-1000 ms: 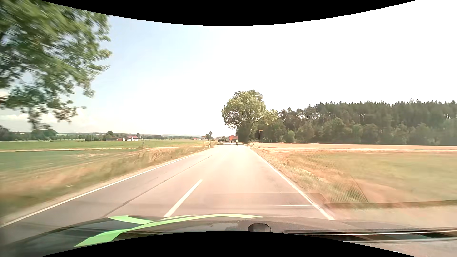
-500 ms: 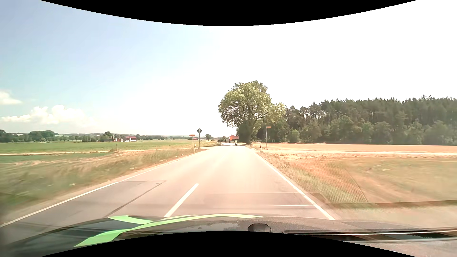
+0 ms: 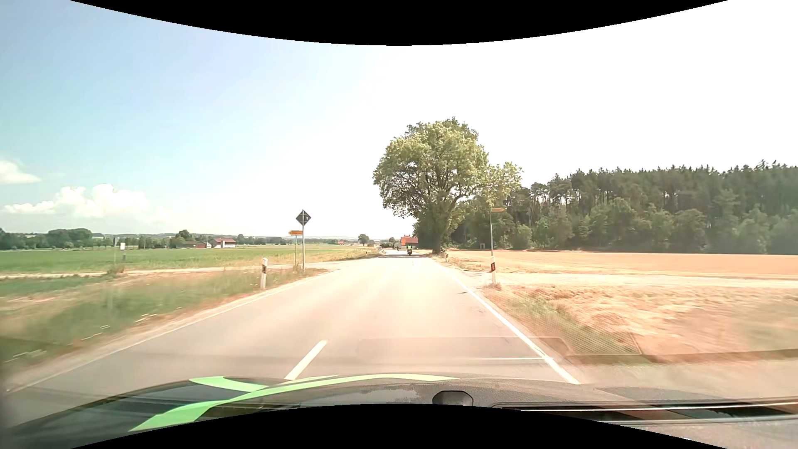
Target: Follow the waypoints while adhering to traffic rules and regulations
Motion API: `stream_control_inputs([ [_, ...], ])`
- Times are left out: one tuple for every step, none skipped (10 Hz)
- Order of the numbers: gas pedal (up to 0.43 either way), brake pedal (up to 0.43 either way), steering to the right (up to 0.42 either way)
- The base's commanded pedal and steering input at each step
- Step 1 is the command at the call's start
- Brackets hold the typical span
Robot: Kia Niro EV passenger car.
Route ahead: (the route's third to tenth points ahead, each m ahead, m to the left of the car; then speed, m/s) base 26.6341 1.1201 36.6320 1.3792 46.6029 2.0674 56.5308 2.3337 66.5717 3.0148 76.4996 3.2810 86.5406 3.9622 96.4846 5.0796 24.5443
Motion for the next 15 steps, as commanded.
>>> stream_control_inputs([
  [0.079, 0.0, -0.004],
  [0.098, 0.0, -0.004],
  [0.098, 0.0, -0.004],
  [0.118, 0.0, -0.005],
  [0.138, 0.0, -0.007],
  [0.15, 0.0, -0.008],
  [0.157, 0.0, -0.008],
  [0.177, 0.0, -0.008],
  [0.197, 0.0, -0.008],
  [0.228, 0.0, -0.007],
  [0.24, 0.0, -0.007],
  [0.24, 0.0, -0.007],
  [0.24, 0.0, -0.006],
  [0.24, 0.0, -0.006],
  [0.228, 0.0, -0.006],
])
